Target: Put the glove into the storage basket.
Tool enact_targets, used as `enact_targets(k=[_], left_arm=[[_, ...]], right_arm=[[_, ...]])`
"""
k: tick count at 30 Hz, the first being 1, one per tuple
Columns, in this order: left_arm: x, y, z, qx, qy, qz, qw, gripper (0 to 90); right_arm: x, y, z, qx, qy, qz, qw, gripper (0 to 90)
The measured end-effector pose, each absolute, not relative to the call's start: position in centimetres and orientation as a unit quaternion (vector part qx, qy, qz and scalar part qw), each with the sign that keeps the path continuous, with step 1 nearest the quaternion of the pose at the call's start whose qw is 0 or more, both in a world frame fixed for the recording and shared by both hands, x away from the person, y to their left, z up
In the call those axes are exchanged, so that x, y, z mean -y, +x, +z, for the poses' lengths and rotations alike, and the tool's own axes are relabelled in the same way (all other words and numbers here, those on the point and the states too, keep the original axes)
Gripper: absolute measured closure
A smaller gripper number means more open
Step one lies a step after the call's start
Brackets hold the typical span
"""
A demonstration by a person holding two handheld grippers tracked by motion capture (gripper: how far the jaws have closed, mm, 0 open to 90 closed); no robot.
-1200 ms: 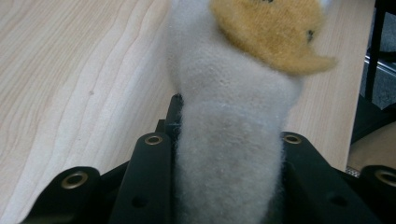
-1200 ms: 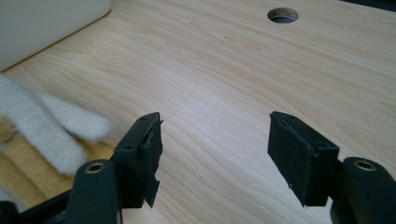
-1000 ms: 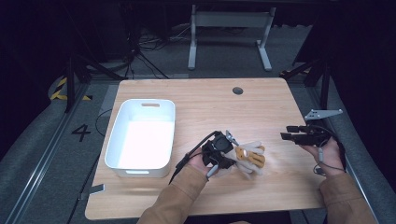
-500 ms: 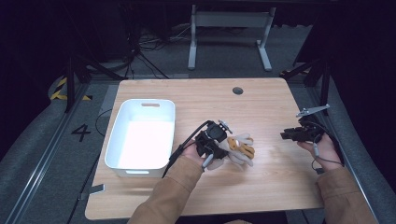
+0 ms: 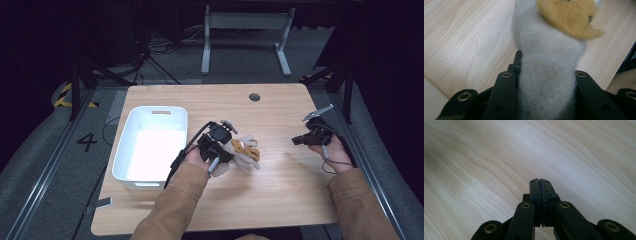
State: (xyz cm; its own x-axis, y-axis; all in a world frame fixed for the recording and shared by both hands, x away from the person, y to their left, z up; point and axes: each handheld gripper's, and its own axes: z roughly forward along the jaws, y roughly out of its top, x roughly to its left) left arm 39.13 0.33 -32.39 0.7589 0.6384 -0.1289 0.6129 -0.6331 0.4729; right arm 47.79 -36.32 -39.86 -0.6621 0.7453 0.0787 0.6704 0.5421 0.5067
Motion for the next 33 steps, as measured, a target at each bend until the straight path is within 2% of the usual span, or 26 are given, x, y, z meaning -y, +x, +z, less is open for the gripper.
enact_targets(k=[10,23,33], left_arm=[[-3.0,39.4,-31.0,-0.388,0.885,0.032,0.253,70.2],[-5.4,40.6,-29.1,-0.456,0.859,0.064,0.225,70.1],[-7.4,41.7,-28.6,-0.505,0.833,0.064,0.216,70.2]], right_arm=[[36.0,47.7,-40.0,-0.877,0.402,0.252,0.072,89.0],[37.4,47.2,-39.6,-0.869,0.409,0.269,0.069,89.0],[38.5,46.3,-39.5,-0.864,0.417,0.272,0.074,89.1]])
